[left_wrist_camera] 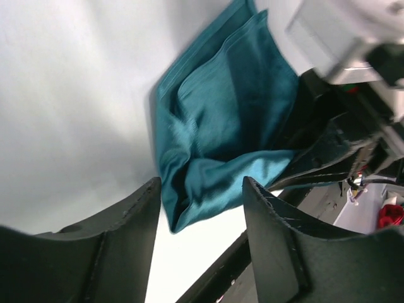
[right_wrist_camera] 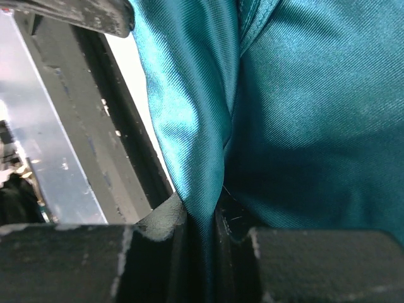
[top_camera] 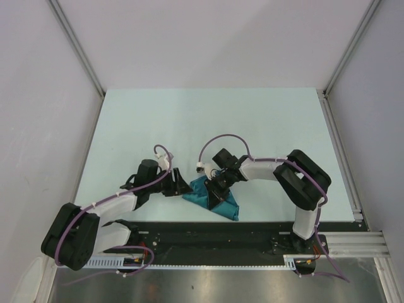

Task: Fold the napkin, place the utensils inside, and roll it up
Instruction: Roll the napkin with the utensil

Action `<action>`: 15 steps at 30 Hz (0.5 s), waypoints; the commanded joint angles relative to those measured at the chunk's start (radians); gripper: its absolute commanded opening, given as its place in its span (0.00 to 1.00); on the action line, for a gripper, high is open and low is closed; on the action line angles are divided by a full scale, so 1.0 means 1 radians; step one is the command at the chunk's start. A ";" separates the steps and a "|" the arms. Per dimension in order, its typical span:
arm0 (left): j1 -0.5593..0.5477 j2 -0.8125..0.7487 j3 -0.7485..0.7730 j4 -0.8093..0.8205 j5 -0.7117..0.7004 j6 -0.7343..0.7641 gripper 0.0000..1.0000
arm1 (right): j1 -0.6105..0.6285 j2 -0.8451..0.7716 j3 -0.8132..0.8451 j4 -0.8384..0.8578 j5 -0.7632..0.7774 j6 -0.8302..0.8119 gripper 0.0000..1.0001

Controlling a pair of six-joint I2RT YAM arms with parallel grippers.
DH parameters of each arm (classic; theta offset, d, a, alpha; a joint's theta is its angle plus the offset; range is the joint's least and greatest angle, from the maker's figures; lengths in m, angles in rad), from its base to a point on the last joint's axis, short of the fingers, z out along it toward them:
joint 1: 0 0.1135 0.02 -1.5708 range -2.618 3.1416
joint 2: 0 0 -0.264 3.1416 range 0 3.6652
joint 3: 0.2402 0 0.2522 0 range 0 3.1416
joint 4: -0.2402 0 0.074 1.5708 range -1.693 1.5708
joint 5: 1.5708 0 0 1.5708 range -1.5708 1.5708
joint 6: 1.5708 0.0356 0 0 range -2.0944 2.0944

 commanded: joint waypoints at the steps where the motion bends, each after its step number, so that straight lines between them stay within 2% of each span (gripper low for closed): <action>1: 0.003 0.002 -0.007 0.099 0.036 -0.001 0.56 | 0.006 0.085 -0.019 -0.051 0.039 -0.020 0.12; 7: 0.003 0.071 -0.025 0.178 0.082 -0.019 0.40 | -0.010 0.097 -0.016 -0.053 0.042 0.003 0.12; 8: 0.003 0.081 -0.024 0.181 0.085 -0.021 0.37 | -0.012 0.095 -0.013 -0.054 0.041 0.003 0.13; 9: 0.003 0.094 -0.021 0.182 0.082 -0.019 0.29 | -0.017 0.094 -0.013 -0.057 0.044 0.008 0.15; 12: 0.003 0.141 -0.006 0.168 0.076 -0.016 0.12 | -0.023 0.074 0.001 -0.082 0.059 0.011 0.28; 13: 0.003 0.166 -0.001 0.165 0.076 -0.016 0.08 | -0.023 0.065 0.010 -0.090 0.070 0.014 0.36; 14: 0.003 0.172 0.008 0.154 0.073 -0.015 0.00 | -0.026 0.054 0.016 -0.106 0.079 0.016 0.40; 15: 0.002 0.181 0.013 0.146 0.073 -0.013 0.00 | -0.026 0.028 0.021 -0.117 0.096 0.017 0.43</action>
